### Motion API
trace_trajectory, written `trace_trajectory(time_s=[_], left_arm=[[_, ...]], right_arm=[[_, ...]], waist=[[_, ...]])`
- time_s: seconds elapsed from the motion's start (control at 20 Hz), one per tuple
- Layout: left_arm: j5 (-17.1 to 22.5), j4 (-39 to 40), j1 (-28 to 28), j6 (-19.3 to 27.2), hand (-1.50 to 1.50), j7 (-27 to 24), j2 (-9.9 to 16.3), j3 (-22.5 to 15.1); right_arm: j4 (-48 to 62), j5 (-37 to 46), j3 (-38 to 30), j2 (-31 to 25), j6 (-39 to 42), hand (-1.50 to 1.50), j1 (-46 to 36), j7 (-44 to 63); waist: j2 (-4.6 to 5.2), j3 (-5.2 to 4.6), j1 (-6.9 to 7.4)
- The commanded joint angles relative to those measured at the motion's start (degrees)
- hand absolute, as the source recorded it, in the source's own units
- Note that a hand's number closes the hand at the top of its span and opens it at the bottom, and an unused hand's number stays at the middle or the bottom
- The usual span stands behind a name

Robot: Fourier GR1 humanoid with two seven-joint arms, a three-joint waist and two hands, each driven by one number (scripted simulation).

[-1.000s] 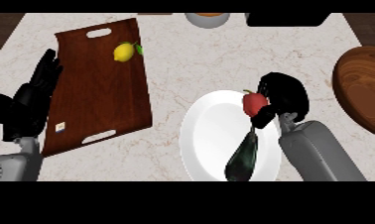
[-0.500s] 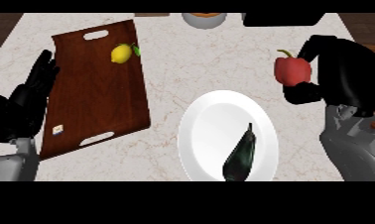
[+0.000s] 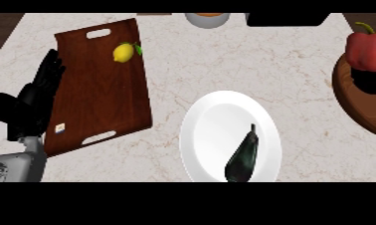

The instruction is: Pick the bell pepper from the plate and place it in the bowl

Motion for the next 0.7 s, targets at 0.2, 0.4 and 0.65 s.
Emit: trace_trajectory(time_s=[0.2, 0.4, 0.65], left_arm=[[-1.69, -3.74, 3.43, 0.30, 0.00, -0.33, -2.06, -1.18], [0.84, -4.06, 2.83, -3.91, 0.00, 1.22, 1.30, 1.44], [-2.41, -5.78, 2.47, -1.11, 0.00, 2.69, -0.75, 0.22]], right_arm=[[13.61, -6.69, -13.11, -2.73, -7.72, 1.50, 3.27, -15.58], [22.13, -7.88, -16.91, -3.14, -12.80, 1.50, 5.47, -23.67], [33.28, -9.03, -18.96, -5.23, -16.75, 1.50, 4.17, -33.53]], waist=[[0.20, 0.06, 0.77], [0.25, 0.07, 0.85], [0.19, 0.06, 0.83]])
